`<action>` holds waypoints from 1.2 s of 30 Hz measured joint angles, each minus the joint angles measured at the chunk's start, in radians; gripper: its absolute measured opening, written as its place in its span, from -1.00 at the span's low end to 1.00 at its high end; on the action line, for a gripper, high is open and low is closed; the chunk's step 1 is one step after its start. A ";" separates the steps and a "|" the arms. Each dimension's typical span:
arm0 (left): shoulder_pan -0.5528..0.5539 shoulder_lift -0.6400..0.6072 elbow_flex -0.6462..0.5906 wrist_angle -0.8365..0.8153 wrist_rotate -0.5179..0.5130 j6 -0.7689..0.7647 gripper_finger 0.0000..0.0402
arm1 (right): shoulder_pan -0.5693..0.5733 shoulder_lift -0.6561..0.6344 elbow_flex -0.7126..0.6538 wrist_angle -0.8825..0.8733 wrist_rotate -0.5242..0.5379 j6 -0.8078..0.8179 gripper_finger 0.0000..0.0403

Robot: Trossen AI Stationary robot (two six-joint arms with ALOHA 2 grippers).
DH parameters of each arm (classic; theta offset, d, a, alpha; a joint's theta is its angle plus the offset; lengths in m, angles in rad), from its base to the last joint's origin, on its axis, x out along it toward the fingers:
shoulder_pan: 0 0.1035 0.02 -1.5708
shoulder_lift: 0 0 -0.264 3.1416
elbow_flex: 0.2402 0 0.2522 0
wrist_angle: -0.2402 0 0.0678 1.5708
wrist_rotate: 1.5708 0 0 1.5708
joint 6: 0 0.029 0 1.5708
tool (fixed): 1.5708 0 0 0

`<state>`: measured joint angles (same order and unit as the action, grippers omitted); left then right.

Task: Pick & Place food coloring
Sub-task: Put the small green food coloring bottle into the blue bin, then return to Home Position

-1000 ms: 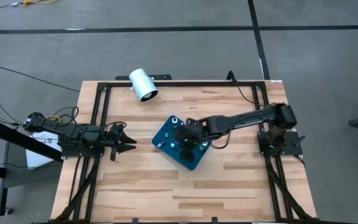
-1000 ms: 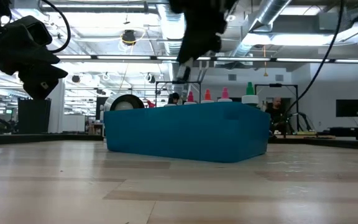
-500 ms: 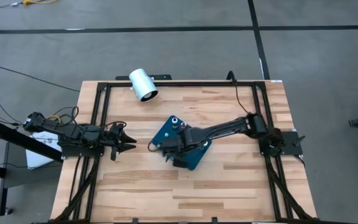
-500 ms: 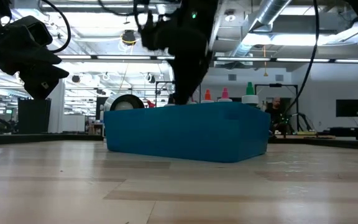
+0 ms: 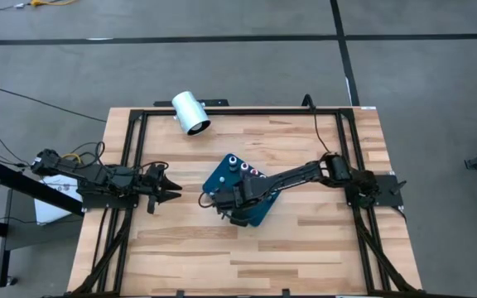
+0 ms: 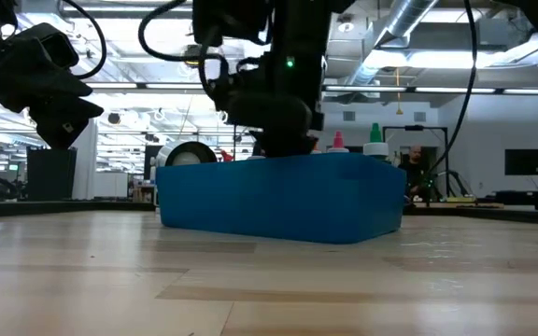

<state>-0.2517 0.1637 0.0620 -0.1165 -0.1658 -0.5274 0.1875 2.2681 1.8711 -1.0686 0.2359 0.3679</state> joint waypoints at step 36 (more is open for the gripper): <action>0.000 0.000 0.000 0.000 0.002 0.019 -0.33 | -0.013 -0.011 0.081 -0.137 0.002 -0.051 -0.22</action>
<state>-0.2518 0.1637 0.0620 -0.1165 -0.1642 -0.5087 0.1741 2.2570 1.9525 -1.2052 0.2379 0.3168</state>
